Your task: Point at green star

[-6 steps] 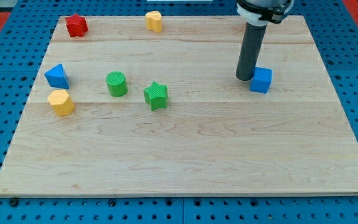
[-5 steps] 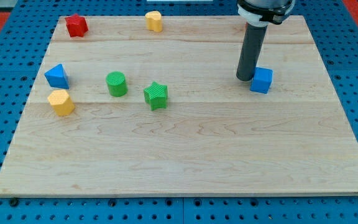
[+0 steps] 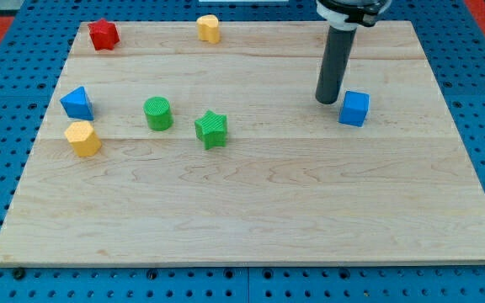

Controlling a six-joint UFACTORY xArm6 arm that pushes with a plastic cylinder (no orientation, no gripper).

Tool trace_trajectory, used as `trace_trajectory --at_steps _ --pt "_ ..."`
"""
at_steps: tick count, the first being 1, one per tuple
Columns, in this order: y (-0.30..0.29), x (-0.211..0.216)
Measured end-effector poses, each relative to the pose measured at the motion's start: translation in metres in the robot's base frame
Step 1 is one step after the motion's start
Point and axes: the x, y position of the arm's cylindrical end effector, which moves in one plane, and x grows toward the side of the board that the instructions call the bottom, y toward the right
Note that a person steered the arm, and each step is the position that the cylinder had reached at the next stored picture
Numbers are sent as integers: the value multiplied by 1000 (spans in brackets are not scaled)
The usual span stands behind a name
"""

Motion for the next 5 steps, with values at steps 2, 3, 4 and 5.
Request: trace_trajectory --at_steps 2,3,4,5 --pt "-91 -62" --pt "-96 -66" --pt "-99 -66" --pt "-100 -66"
